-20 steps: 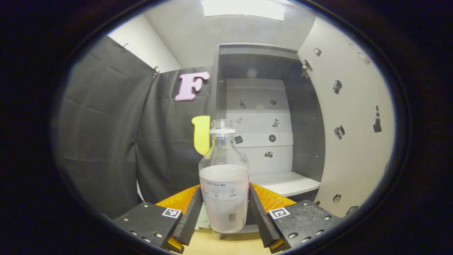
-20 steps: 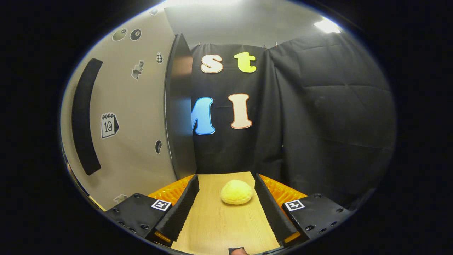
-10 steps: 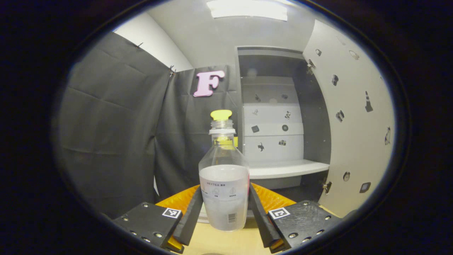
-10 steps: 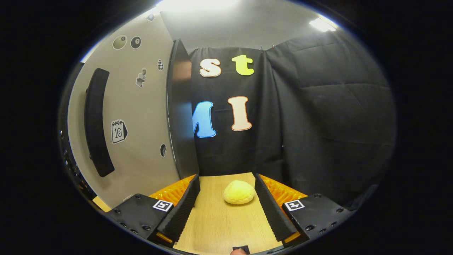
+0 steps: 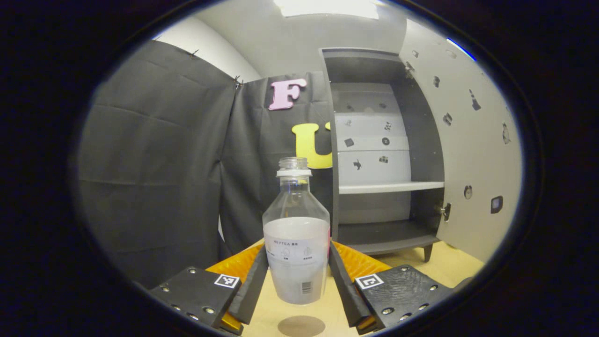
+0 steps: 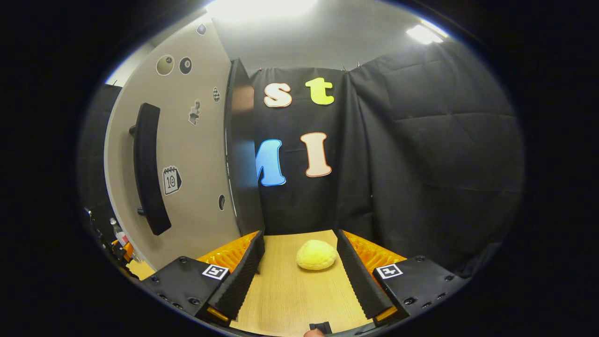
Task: Open the cabinet door with the right hand, grasp the bottle in the cabinet with the left hand and place it on the coaster, then close the cabinet door with the right hand.
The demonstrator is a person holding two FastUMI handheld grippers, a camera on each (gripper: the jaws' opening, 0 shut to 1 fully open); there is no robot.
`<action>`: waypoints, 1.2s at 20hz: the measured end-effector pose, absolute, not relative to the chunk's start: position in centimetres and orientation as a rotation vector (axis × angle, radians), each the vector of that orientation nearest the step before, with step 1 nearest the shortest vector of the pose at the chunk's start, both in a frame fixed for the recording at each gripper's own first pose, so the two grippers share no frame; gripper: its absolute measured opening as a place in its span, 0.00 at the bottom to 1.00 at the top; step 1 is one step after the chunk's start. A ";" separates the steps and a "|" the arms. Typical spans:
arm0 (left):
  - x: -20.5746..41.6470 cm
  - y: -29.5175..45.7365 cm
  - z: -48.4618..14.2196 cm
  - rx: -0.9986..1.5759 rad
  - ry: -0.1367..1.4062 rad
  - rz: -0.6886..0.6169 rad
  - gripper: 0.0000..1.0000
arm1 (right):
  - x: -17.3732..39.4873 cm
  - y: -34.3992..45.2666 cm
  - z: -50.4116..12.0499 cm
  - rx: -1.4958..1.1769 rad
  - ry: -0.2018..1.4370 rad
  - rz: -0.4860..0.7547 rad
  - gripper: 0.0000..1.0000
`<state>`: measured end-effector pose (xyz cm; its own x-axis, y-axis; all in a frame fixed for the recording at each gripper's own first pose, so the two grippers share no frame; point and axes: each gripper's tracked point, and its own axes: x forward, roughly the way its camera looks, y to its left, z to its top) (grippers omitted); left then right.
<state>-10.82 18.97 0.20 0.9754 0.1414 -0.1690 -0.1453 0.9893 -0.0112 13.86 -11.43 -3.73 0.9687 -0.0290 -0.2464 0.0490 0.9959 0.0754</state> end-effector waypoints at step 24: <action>-8.4 20.0 -7.8 -0.071 0.310 0.224 0.72 | 12.9 -10.0 -5.6 -0.035 0.319 -0.020 1.00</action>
<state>-8.36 19.98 -7.79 0.9279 0.2074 -0.3098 -0.2292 0.9728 -0.0350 12.93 -10.04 -5.56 0.9494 -0.0248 -0.3130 0.0136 0.9992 -0.0377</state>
